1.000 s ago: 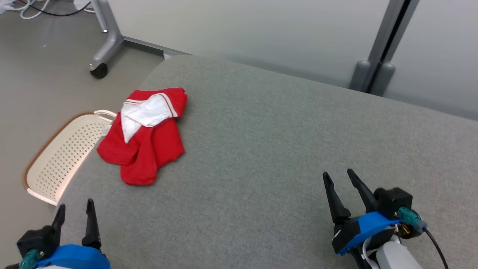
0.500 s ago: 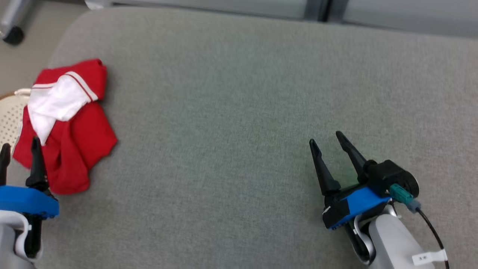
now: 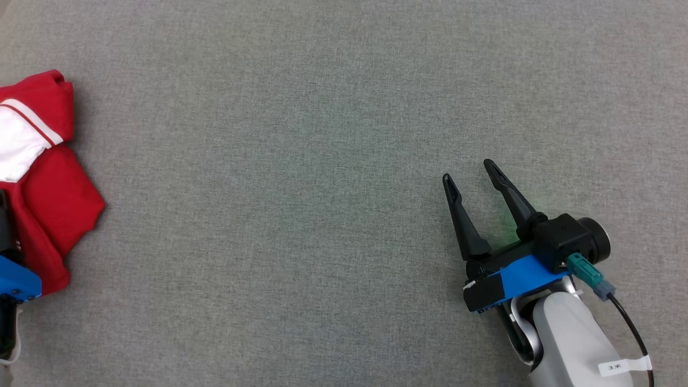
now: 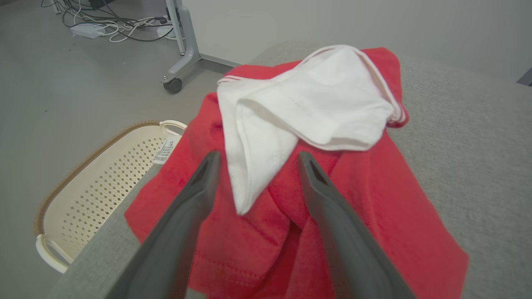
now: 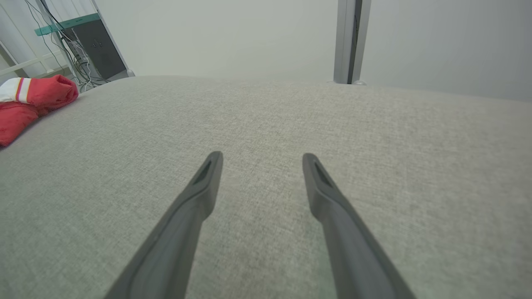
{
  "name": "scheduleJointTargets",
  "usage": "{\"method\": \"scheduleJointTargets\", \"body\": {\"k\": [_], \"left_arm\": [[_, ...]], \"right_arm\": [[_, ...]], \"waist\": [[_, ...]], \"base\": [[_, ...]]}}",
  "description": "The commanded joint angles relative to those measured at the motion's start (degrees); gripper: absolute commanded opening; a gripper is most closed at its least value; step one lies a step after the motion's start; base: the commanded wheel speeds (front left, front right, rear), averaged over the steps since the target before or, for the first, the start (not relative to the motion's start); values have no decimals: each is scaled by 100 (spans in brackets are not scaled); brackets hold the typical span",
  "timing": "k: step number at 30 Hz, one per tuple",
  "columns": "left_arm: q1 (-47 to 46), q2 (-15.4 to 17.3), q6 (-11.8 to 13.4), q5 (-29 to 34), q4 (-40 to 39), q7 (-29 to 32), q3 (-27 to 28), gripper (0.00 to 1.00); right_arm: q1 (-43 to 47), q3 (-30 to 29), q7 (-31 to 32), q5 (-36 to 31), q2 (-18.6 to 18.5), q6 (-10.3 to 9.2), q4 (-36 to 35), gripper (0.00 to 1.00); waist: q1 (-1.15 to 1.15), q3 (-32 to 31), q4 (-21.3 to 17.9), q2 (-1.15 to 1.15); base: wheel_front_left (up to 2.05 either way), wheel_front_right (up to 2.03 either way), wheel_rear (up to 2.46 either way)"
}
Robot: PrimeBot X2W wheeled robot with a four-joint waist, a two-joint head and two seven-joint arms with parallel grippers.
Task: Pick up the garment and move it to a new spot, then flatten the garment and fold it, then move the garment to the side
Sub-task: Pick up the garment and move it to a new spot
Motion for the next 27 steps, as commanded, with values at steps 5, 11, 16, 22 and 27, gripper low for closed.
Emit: {"method": "scheduleJointTargets", "body": {"k": [5, 11, 16, 22, 27], "left_arm": [[-156, 95, -5, -149, 140, 1, -154, 0], [-129, 167, -5, 205, -434, 1, 221, 0], [-134, 136, -5, 725, -1363, 1, 531, 0], [-14, -26, -5, 1175, -2403, 1, 550, 0], [92, -230, -5, 1293, -2858, 1, 356, 0]], "right_arm": [[103, -78, -19, 5, -31, 0, -83, 100], [156, -121, -19, 204, -30, 0, -30, 100], [228, -116, -20, 461, -30, 0, 56, 100], [384, 13, -20, 798, -29, 0, 132, 100], [529, 34, -20, 932, -27, 0, 102, 100]], "waist": [[-1, -30, -86, -2], [-1, -296, -119, -2], [-1, -698, -178, -2], [-1, -1220, -531, -2], [-1, -1474, -921, -2]], "base": [[0, 0, 0], [0, 0, 0], [0, 0, 0], [0, 0, 0], [0, 0, 0]]}}
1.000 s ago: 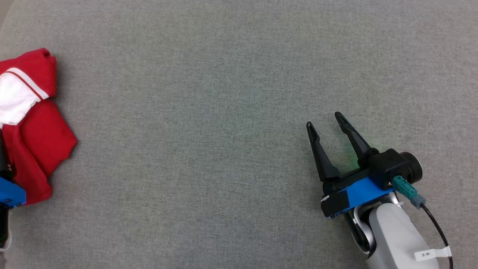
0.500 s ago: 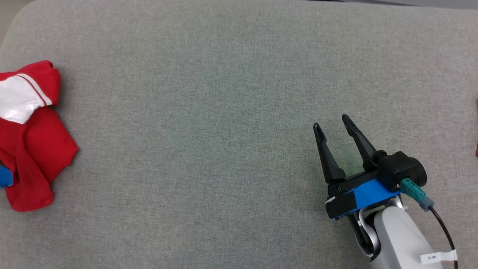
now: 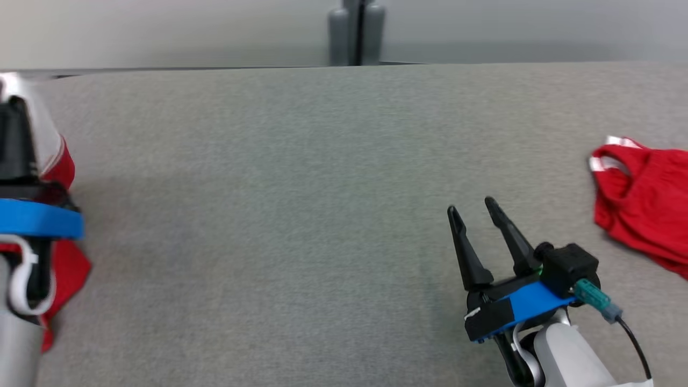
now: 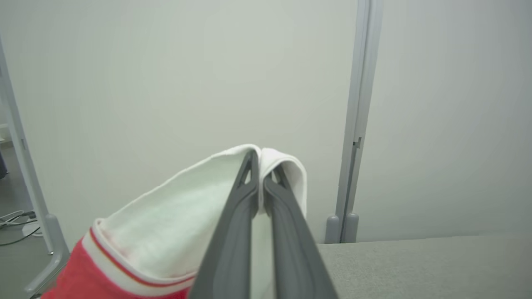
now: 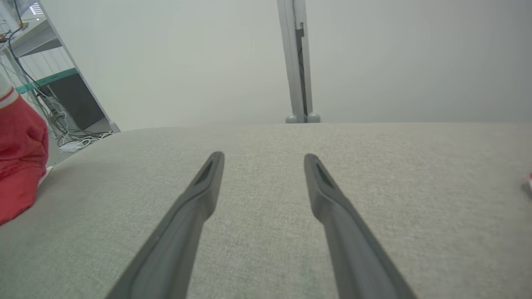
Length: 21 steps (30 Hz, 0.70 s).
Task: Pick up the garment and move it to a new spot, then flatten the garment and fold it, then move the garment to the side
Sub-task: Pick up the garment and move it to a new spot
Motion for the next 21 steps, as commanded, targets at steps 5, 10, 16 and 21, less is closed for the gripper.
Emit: {"method": "scheduleJointTargets", "body": {"k": [5, 10, 16, 21], "left_arm": [[170, -299, -5, 100, -337, 1, -487, 0], [260, -631, -6, 118, -489, 0, -860, 0], [256, -959, -6, 199, -671, 1, -1368, 0], [179, -1284, -6, 278, -800, 1, -1914, 0]], "right_arm": [[252, 93, -18, 71, -22, 0, -67, 100], [397, 297, -18, 55, -21, 0, -195, 100], [554, 509, -18, 133, -22, 0, -373, 100], [716, 552, -18, 179, -21, 0, -506, 100]], "waist": [[1, -437, -823, 1], [1, -467, -1464, 1], [1, -367, -2239, 1], [1, -303, -2695, 1]], "base": [[0, 0, 0], [0, 0, 0], [0, 0, 0], [0, 0, 0]]}}
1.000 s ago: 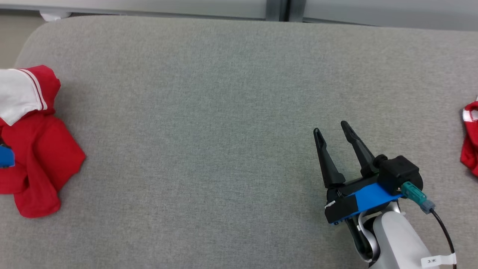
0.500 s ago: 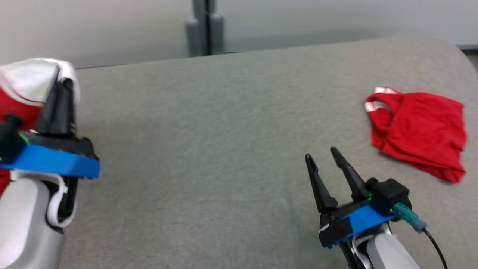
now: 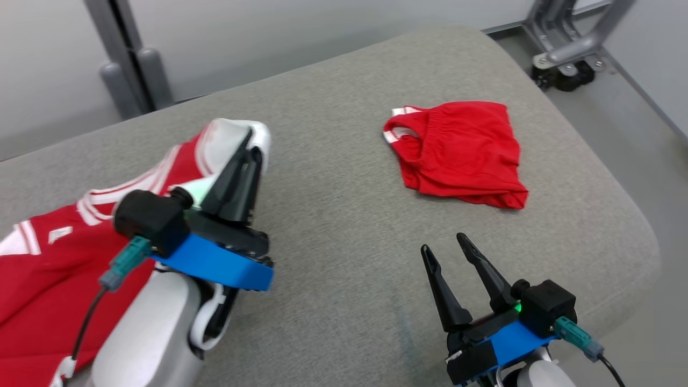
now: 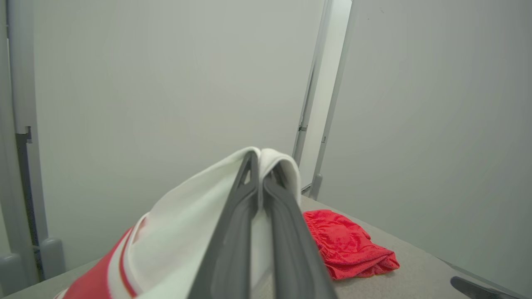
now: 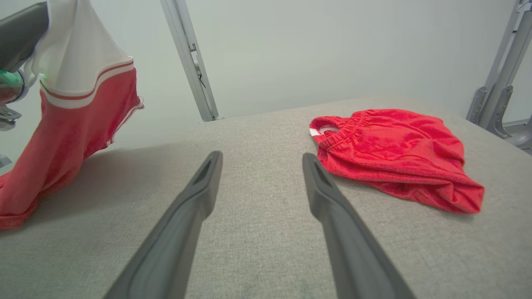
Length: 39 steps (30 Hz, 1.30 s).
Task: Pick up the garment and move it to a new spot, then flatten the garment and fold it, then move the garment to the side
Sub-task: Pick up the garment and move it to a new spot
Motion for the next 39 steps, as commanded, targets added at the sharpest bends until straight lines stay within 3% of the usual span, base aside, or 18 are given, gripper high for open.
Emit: {"method": "scheduleJointTargets", "body": {"k": [1, 6, 7, 8, 9, 21, 27, 33, 39], "left_arm": [[-81, -49, -7, 51, -45, 0, -71, 0], [-134, -264, -7, 133, 13, 1, -225, 0], [-119, -277, -6, 165, 49, 1, -202, 33], [-87, -283, -6, 186, 111, 1, -184, 78], [-46, -271, -6, 213, 165, 1, -150, 100], [1008, -100, -2, 576, 1031, 2, 1368, 100], [1582, -359, -3, 864, 1334, 2, 2209, 100], [2158, -736, -5, 1100, 1457, 1, 2895, 100], [2591, -993, -6, 1273, 1429, 1, 3036, 100]], "right_arm": [[90, 26, -19, 26, -14, 0, -50, 100], [193, 81, -20, 45, -15, 0, -134, 100], [201, 66, -20, 50, -14, 0, -148, 100], [210, 29, -19, 52, -15, 0, -157, 100], [204, 11, -20, 50, -14, 0, -159, 100], [-3, -372, -19, 66, -16, 0, 216, 100], [-23, -591, -20, 26, -20, 0, 574, 100], [69, -758, -20, -48, -20, 0, 882, 100], [189, -861, -20, -86, -18, 0, 1067, 100]], "waist": [[0, -101, -181, 1], [0, -87, -371, 1], [0, -92, -367, 1], [0, -100, -336, 1], [0, -108, -291, 1], [0, -512, 1081, 1], [0, -874, 1669, 1], [0, -1135, 1983, 1], [0, -1198, 2101, 1]], "base": [[0, 0, 0], [0, 0, 0], [0, 0, 0], [0, 0, 0], [0, 0, 0], [0, 0, 0], [0, 0, 0], [0, 0, 0], [0, 0, 0]]}}
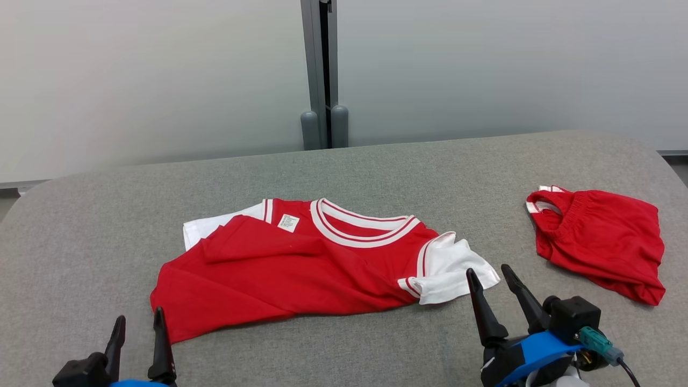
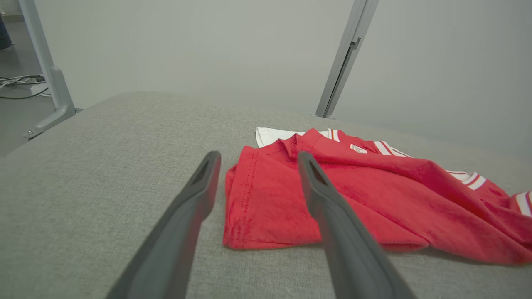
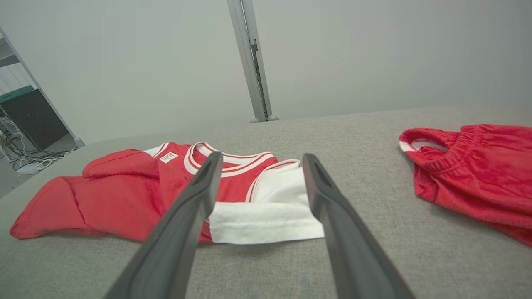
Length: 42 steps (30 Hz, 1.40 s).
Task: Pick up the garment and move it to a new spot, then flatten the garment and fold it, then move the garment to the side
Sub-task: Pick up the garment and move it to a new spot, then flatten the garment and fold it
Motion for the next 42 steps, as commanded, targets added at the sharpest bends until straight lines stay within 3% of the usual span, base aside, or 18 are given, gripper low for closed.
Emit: {"method": "scheduleJointTargets", "body": {"k": [1, 12, 23, 29, 30, 31, 32, 37, 42], "left_arm": [[81, -30, -6, 23, -28, 1, 49, 100], [-110, 100, -7, -164, -239, 2, -231, 100], [-362, 549, -6, -724, -343, 1, -798, 100], [-450, 721, -6, -929, -430, 1, -896, 100], [-451, 738, -6, -960, -441, 1, -891, 100], [-457, 755, -6, -972, -448, 1, -879, 100], [-459, 753, -6, -983, -459, 1, -872, 100], [-415, 751, -6, -1003, -452, 1, -874, 100], [-396, 681, -6, -944, -429, 1, -895, 100]], "right_arm": [[67, -35, -18, -41, -22, 2, 33, 100], [-348, -491, -18, -460, -19, 2, 294, 100], [-1152, -1860, -18, -1450, -22, 2, 1626, 100], [-1265, -2387, 1, -1851, -21, 2, 2324, 100], [-1272, -2400, 15, -1870, -18, 2, 2457, 73], [-1271, -2408, 19, -1869, -10, 2, 2568, 31], [-1284, -2405, 29, -1817, -6, 2, 2652, 0], [-1395, -2233, 34, -1574, 8, 2, 2751, 0], [-1521, -1822, -12, -1071, -17, 2, 1977, 0]], "waist": [[1, 7, 12, 0], [1, 470, 229, 0], [1, 1099, 869, 0], [1, 1245, 1022, 0], [1, 1260, 1026, 0], [1, 1276, 1023, 0], [1, 1287, 1016, 0], [1, 1283, 940, 0], [1, 1165, 869, 0]], "base": [[0, 0, 0], [0, 0, 0], [0, 0, 0], [0, 0, 0], [0, 0, 0], [0, 0, 0], [0, 0, 0], [0, 0, 0], [0, 0, 0]]}}
